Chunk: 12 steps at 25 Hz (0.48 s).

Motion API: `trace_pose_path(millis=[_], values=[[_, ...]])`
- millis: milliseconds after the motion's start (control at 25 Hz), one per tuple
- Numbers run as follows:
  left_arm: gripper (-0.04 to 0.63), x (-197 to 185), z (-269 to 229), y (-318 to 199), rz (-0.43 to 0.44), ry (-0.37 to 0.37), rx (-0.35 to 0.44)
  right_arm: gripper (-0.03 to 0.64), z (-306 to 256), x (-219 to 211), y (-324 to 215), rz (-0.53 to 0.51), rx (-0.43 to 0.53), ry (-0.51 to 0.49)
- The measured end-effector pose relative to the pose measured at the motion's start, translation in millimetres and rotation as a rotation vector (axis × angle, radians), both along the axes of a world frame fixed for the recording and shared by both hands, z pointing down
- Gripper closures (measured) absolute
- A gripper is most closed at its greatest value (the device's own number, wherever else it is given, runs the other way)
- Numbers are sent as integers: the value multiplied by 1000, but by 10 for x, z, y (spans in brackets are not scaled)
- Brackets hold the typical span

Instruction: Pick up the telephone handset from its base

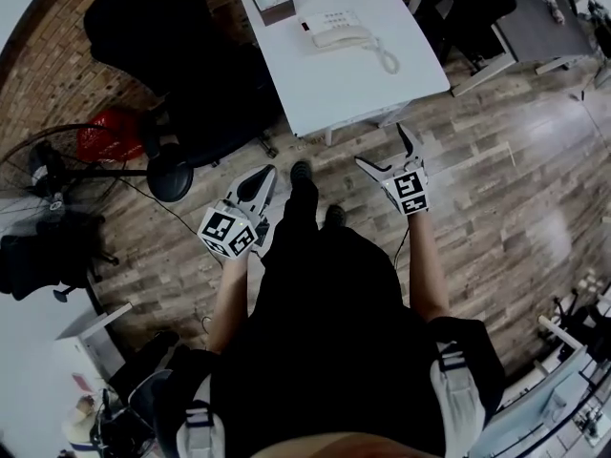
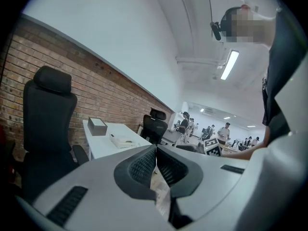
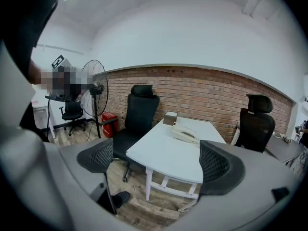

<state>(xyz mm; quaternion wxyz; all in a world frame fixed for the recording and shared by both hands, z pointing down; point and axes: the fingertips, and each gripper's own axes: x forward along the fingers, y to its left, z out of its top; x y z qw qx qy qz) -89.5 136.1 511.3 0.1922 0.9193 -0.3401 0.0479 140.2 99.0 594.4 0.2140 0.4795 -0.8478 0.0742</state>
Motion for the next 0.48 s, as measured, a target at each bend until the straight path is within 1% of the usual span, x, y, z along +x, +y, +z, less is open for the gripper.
trace_pose_path(millis=[160,360,480], values=[[576,30,82,-311,32,9,-16,66,18,19,-173,27,-17,26],[577,117,-59,-903,72,38,18,66,-16,161,-539,64,-30,63],[577,94,-65,-1153,95,40,23,66,-56,196,-739,89,-25,76]])
